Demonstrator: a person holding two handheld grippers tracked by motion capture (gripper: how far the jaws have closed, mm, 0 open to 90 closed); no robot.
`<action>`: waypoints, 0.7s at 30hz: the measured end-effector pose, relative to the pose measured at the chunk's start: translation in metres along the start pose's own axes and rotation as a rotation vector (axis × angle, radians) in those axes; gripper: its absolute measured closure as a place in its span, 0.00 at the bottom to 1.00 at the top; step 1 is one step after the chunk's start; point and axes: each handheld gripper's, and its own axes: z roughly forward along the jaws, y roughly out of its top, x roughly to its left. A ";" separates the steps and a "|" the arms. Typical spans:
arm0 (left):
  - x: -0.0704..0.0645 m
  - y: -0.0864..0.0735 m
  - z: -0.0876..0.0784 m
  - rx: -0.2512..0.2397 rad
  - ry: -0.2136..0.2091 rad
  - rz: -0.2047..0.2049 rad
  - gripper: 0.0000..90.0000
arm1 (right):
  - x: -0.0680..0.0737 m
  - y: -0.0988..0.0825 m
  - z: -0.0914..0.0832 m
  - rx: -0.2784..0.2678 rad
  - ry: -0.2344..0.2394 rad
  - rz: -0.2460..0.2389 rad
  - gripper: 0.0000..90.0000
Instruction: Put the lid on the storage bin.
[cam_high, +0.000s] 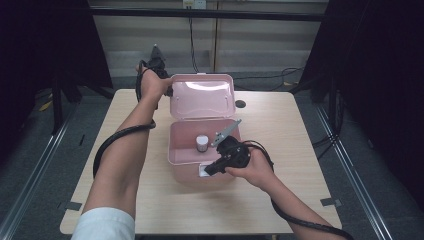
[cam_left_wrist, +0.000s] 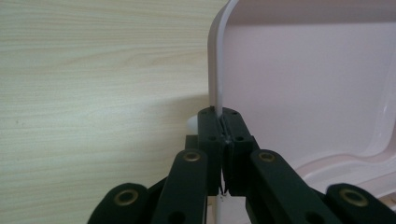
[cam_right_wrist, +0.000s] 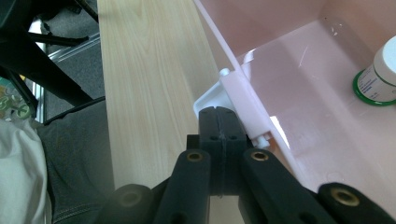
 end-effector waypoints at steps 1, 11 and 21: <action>0.000 0.000 -0.001 0.001 0.001 0.006 0.98 | 0.000 0.000 0.000 0.000 0.000 0.001 1.00; -0.005 -0.002 -0.014 -0.007 0.001 0.017 0.98 | 0.001 0.001 0.000 0.002 -0.005 0.009 1.00; -0.006 -0.007 -0.026 -0.026 0.003 0.047 0.98 | 0.000 0.002 0.000 0.011 -0.012 0.022 1.00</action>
